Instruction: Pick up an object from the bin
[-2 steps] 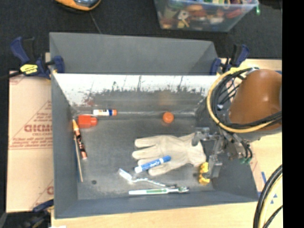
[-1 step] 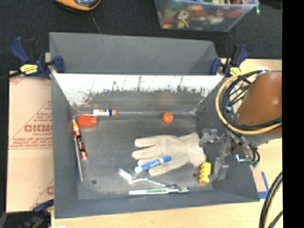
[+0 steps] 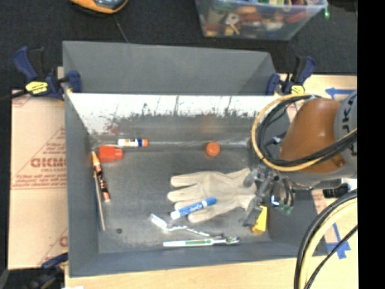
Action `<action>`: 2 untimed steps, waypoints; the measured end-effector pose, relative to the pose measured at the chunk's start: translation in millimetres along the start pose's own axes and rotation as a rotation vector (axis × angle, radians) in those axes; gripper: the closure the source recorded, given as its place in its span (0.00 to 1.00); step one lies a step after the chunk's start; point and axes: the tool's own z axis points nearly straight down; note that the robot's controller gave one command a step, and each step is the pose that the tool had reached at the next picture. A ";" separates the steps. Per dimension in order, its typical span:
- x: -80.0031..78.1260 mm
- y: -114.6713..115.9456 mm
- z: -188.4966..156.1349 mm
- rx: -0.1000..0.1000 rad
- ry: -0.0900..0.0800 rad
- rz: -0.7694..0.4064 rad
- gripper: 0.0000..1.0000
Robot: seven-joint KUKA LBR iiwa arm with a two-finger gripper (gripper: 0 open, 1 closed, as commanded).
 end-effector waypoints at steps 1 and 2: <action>-21.9 7.7 6.3 0.001 -0.014 -0.099 0.00; -59.8 36.0 25.7 0.001 -0.006 -0.162 0.00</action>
Offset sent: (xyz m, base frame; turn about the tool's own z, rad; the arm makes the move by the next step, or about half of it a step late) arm 0.0686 0.0142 -0.0266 -0.1660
